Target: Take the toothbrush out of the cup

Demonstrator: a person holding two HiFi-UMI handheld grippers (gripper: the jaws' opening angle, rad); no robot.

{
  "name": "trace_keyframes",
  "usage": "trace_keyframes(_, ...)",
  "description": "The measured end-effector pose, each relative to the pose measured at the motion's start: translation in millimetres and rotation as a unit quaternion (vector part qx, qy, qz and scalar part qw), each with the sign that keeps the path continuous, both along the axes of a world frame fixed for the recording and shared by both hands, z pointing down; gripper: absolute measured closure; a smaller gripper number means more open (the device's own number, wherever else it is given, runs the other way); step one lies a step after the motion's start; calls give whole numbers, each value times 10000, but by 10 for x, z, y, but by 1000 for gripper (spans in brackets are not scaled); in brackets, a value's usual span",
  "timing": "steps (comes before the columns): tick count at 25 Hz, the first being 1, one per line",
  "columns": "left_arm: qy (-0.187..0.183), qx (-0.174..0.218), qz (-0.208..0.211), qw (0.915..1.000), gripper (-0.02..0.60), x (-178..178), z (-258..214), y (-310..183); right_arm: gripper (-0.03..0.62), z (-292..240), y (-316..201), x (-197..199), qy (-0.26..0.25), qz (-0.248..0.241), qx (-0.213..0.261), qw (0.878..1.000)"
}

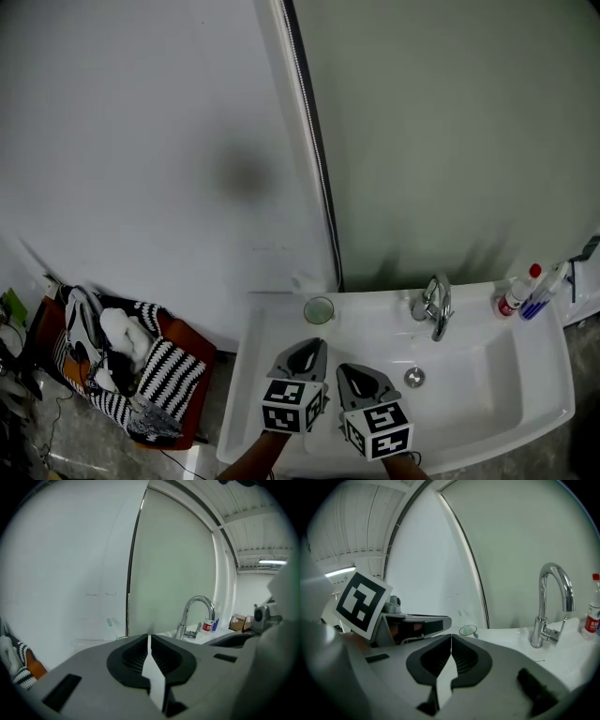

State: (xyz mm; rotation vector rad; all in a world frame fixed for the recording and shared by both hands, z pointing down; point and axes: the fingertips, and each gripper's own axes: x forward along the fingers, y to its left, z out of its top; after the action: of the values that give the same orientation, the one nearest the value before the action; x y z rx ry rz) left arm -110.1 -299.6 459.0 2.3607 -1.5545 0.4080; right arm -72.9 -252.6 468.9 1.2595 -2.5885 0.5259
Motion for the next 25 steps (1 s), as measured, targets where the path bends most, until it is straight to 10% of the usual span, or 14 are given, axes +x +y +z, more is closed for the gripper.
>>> trace_keyframes(25,166,-541,5,9984,426,-538,663,-1094,582,-120,-492,-513,587,-169,374,9974)
